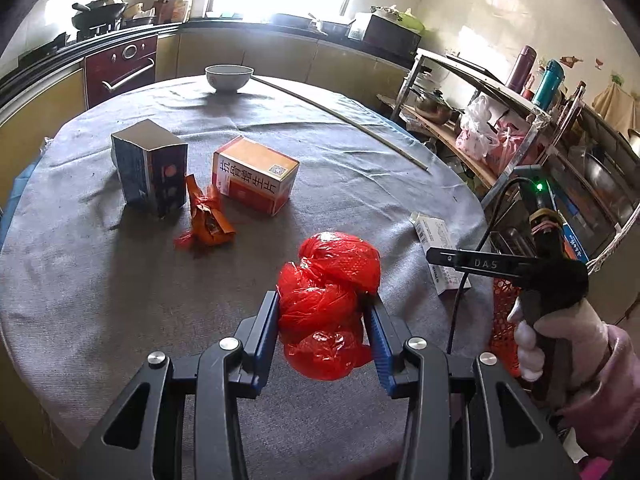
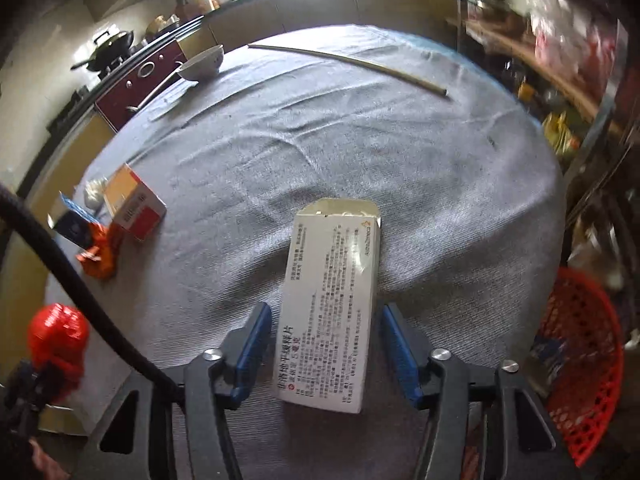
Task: Collect trash
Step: 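Lift the white box and red bag and turn toward the red basket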
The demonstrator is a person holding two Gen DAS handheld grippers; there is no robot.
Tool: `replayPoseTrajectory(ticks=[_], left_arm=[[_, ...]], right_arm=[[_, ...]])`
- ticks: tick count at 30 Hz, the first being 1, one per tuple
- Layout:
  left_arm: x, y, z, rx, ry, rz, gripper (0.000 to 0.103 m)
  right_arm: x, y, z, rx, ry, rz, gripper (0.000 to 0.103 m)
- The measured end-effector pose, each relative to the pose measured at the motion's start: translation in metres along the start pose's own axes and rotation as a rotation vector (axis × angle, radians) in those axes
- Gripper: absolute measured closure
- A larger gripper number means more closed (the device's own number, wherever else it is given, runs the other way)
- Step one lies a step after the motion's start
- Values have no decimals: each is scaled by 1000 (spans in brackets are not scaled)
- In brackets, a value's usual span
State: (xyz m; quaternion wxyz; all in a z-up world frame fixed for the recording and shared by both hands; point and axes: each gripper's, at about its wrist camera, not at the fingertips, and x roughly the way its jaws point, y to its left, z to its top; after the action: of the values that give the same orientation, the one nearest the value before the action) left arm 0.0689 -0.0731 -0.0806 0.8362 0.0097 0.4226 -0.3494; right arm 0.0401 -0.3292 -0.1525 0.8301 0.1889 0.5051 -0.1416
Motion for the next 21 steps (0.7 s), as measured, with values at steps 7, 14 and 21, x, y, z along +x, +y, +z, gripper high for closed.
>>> replayPoseTrajectory(ticks=[7, 14, 21], left_arm=[[0, -3, 2, 3, 1, 8, 59], [-3, -26, 8, 58, -10, 10, 59], [-7, -62, 26, 137, -45, -5, 59]], right_arm=[[-16, -17, -10, 62, -17, 159, 53], [-40, -42, -19, 174, -45, 358, 53], [-85, -68, -26, 189, -186, 464, 53]])
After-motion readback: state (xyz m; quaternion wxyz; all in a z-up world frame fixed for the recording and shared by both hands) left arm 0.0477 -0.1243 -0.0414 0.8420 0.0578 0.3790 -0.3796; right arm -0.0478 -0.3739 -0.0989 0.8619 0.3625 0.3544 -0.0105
